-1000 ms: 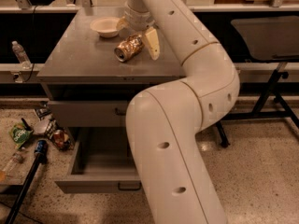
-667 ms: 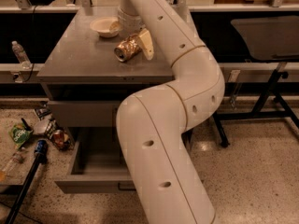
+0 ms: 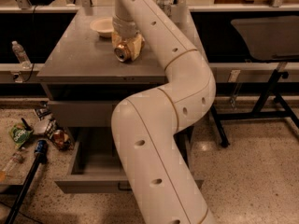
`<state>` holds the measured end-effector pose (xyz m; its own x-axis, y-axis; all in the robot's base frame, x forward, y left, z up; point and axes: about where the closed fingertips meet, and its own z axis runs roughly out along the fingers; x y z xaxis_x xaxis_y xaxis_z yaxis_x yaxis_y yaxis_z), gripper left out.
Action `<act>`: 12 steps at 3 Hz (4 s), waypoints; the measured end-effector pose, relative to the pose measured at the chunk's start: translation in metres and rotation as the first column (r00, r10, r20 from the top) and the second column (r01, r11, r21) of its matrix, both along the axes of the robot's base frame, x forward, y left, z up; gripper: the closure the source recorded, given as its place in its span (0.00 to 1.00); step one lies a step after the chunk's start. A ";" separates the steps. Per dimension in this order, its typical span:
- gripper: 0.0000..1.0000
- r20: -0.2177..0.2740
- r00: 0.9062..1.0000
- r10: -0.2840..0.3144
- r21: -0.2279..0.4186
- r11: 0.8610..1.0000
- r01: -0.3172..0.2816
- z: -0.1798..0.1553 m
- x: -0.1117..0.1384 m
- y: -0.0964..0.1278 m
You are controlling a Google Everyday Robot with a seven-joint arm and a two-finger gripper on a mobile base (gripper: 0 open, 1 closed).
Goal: Place orange can into middle drawer
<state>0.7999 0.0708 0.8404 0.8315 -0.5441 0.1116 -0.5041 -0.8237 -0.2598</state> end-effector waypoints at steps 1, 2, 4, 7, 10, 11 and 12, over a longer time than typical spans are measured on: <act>0.70 -0.023 1.000 0.016 0.003 1.000 -0.016 -0.012 -0.001 0.001; 0.84 -0.024 1.000 0.016 0.003 1.000 -0.016 -0.011 -0.001 0.001; 1.00 -0.053 0.993 -0.104 0.044 0.993 0.106 0.014 -0.017 -0.039; 1.00 -0.153 0.806 -0.572 0.277 0.758 0.591 0.123 -0.112 -0.117; 1.00 -0.456 0.455 -0.765 0.104 0.462 0.881 0.005 -0.232 -0.147; 1.00 -0.460 0.437 -0.773 0.048 0.469 0.882 -0.018 -0.246 -0.149; 1.00 -0.521 0.391 -0.758 0.033 0.440 0.897 -0.053 -0.244 -0.150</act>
Offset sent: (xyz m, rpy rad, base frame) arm -0.0064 -0.0371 0.0394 -0.0667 0.1195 -0.1874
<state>0.5555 -0.0787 0.7876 -0.1402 -0.9238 -0.3562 -0.9894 0.1447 0.0142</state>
